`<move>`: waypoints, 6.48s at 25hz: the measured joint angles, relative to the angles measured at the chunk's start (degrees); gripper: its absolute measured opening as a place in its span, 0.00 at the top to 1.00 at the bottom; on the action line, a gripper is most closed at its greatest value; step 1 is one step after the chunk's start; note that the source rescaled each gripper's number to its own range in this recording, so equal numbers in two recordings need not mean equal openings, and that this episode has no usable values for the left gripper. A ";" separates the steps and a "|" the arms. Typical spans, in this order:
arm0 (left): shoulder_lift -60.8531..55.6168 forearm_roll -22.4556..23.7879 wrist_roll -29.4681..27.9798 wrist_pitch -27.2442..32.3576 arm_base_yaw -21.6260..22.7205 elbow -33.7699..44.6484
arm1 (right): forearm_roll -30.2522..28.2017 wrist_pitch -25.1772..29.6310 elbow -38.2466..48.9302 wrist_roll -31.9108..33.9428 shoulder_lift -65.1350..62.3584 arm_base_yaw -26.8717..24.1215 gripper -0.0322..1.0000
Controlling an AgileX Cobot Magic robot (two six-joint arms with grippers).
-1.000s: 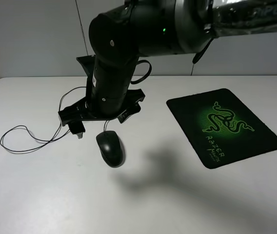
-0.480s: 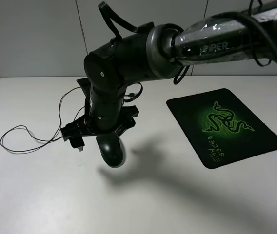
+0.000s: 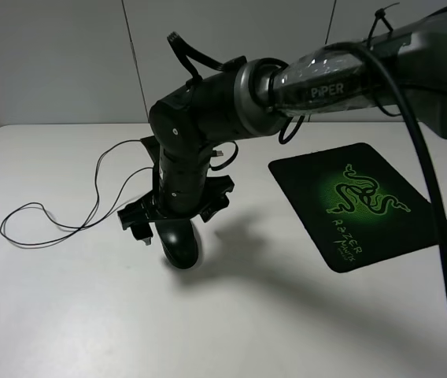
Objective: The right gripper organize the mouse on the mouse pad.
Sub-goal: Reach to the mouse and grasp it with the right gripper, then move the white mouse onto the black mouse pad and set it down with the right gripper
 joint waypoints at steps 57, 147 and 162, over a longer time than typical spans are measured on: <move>0.00 0.00 0.00 0.00 0.00 0.00 | -4.16 0.98 -0.29 1.55 -1.73 -0.16 0.97; 0.00 0.04 0.00 0.00 0.00 0.00 | -2.65 -5.68 26.38 -25.66 -14.64 -44.14 0.97; 0.00 0.04 0.00 0.00 0.00 0.00 | -0.64 -7.28 26.38 -25.52 -14.95 -44.14 0.00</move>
